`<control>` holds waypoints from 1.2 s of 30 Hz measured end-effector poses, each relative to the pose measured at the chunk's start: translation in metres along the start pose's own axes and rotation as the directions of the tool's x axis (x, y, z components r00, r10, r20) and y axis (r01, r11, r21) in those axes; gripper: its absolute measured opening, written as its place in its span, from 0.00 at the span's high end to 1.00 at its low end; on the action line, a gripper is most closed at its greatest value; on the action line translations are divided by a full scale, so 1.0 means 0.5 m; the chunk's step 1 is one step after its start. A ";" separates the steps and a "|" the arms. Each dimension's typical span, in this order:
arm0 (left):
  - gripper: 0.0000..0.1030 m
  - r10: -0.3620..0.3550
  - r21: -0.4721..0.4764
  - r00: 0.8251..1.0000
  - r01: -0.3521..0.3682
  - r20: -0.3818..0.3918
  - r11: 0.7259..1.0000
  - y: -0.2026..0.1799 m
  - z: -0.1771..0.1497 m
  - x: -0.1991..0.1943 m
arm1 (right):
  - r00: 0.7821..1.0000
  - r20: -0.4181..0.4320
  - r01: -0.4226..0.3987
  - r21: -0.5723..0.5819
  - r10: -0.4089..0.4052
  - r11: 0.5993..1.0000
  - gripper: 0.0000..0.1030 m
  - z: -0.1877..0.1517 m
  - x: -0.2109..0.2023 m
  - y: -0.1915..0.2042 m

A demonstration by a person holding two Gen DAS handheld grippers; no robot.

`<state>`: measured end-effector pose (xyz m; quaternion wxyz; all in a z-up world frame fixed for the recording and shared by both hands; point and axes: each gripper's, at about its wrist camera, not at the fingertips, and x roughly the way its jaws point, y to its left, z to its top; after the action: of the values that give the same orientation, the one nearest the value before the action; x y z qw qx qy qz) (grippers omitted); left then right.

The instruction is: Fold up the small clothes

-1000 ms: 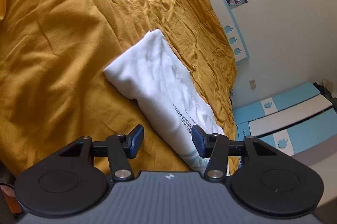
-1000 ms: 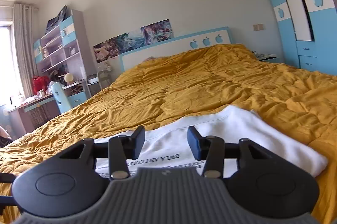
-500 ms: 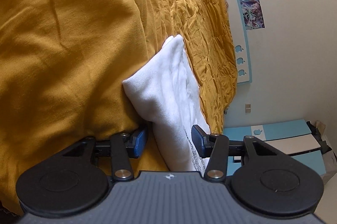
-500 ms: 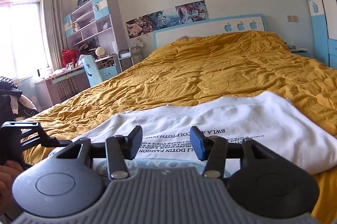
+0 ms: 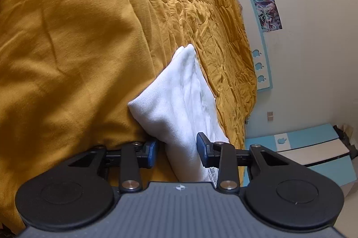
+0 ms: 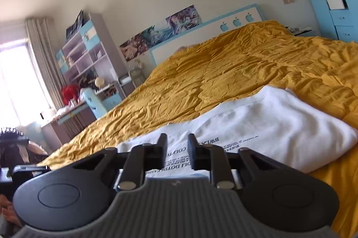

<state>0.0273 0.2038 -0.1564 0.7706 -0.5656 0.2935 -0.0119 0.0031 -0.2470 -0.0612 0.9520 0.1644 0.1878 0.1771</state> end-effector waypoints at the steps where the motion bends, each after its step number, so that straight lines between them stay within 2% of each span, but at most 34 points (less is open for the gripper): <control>1: 0.65 0.012 0.028 1.000 -0.012 0.006 1.000 -0.006 -0.003 -0.002 | 1.000 -0.011 -0.006 -0.044 0.006 0.999 0.92 -0.005 0.005 0.015; 2: 0.67 0.021 0.049 1.000 -0.021 0.008 0.999 -0.009 -0.006 -0.005 | 1.000 -0.014 0.002 -0.066 -0.003 0.998 0.92 -0.008 0.004 0.022; 4: 0.67 0.030 0.074 1.000 -0.031 0.007 0.997 -0.013 -0.010 -0.009 | 0.995 -0.028 0.092 -0.036 -0.093 0.995 0.91 -0.006 -0.008 0.015; 5: 0.67 0.030 0.078 1.000 -0.031 0.007 0.996 -0.013 -0.011 -0.013 | 0.992 -0.028 0.128 0.031 -0.127 0.991 0.83 -0.003 -0.019 -0.001; 6: 0.67 0.027 0.085 0.999 -0.028 0.020 0.996 -0.013 -0.016 -0.025 | 0.988 -0.026 0.153 0.151 -0.151 0.977 0.62 0.002 -0.036 -0.034; 7: 0.67 0.024 0.095 0.999 -0.027 0.034 0.995 -0.014 -0.020 -0.033 | 0.986 -0.023 0.164 0.244 -0.164 0.956 0.53 0.004 -0.051 -0.059; 8: 0.67 0.029 0.123 0.998 -0.035 0.054 0.992 -0.017 -0.025 -0.046 | 0.982 -0.023 0.183 0.339 -0.186 0.923 0.49 0.005 -0.068 -0.088; 11: 0.67 0.080 0.233 0.986 -0.114 0.148 0.966 -0.042 -0.041 -0.081 | 0.977 -0.035 0.199 0.503 -0.210 0.841 0.50 -0.004 -0.102 -0.149; 14: 0.67 0.074 0.291 0.969 -0.143 0.235 0.946 -0.066 -0.059 -0.109 | 0.973 -0.061 0.207 0.652 -0.222 0.729 0.50 -0.021 -0.113 -0.211; 17: 0.67 0.065 0.418 0.945 -0.203 0.320 0.886 -0.114 -0.091 -0.129 | 0.982 -0.068 0.166 0.763 -0.179 0.624 0.50 -0.034 -0.101 -0.272; 19: 0.67 0.026 0.522 0.936 -0.219 0.351 0.824 -0.148 -0.123 -0.132 | 0.994 -0.064 0.104 0.842 -0.092 0.529 0.50 -0.048 -0.079 -0.312; 20: 0.67 0.006 0.574 0.935 -0.223 0.356 0.788 -0.160 -0.142 -0.130 | 0.998 -0.049 0.062 0.884 -0.040 0.463 0.51 -0.060 -0.066 -0.332; 22: 0.67 0.003 0.633 0.938 -0.235 0.345 0.737 -0.175 -0.167 -0.116 | 0.999 -0.036 0.045 0.933 -0.032 0.358 0.53 -0.082 -0.060 -0.355; 24: 0.67 0.013 0.658 0.940 -0.249 0.342 0.711 -0.182 -0.184 -0.103 | 0.999 -0.029 0.037 0.949 -0.031 0.314 0.58 -0.090 -0.059 -0.363; 25: 0.67 0.013 0.661 0.939 -0.252 0.343 0.707 -0.185 -0.188 -0.102 | 0.999 -0.029 0.039 0.948 -0.035 0.316 0.58 -0.088 -0.058 -0.362; 27: 0.67 -0.007 0.687 0.944 -0.235 0.330 0.688 -0.192 -0.198 -0.102 | 0.998 -0.033 0.049 0.937 -0.050 0.347 0.58 -0.077 -0.057 -0.351; 28: 0.67 -0.011 0.697 0.943 -0.237 0.332 0.677 -0.195 -0.203 -0.102 | 0.997 -0.038 0.058 0.931 -0.062 0.361 0.63 -0.072 -0.058 -0.345; 29: 0.67 -0.009 0.704 0.942 -0.245 0.336 0.666 -0.198 -0.208 -0.101 | 0.996 -0.039 0.069 0.918 -0.084 0.390 0.84 -0.065 -0.063 -0.338; 30: 0.67 0.002 0.714 0.939 -0.262 0.343 0.650 -0.200 -0.214 -0.097 | 0.995 -0.039 0.075 0.902 -0.093 0.426 0.90 -0.056 -0.064 -0.331; 32: 0.67 0.044 0.714 0.938 -0.291 0.343 0.637 -0.212 -0.218 -0.086 | 0.994 -0.037 0.084 0.876 -0.107 0.475 0.90 -0.037 -0.067 -0.317; 33: 0.70 0.062 0.718 0.946 -0.283 0.318 0.636 -0.225 -0.220 -0.076 | 0.994 -0.031 0.082 0.861 -0.109 0.502 0.90 -0.025 -0.070 -0.309; 34: 0.84 0.064 0.726 0.956 -0.259 0.285 0.637 -0.236 -0.223 -0.067 | 0.994 -0.029 0.083 0.845 -0.110 0.529 0.90 -0.013 -0.070 -0.304; 36: 0.99 0.049 0.749 0.987 -0.149 0.154 0.646 -0.267 -0.239 -0.032 | 0.993 -0.035 0.093 0.818 -0.112 0.568 0.90 0.005 -0.068 -0.295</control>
<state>0.0002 0.0582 -0.0545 0.9517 -0.1753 0.2455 -0.0573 0.0152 -0.3914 -0.1051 0.7791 0.5757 0.2476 0.0135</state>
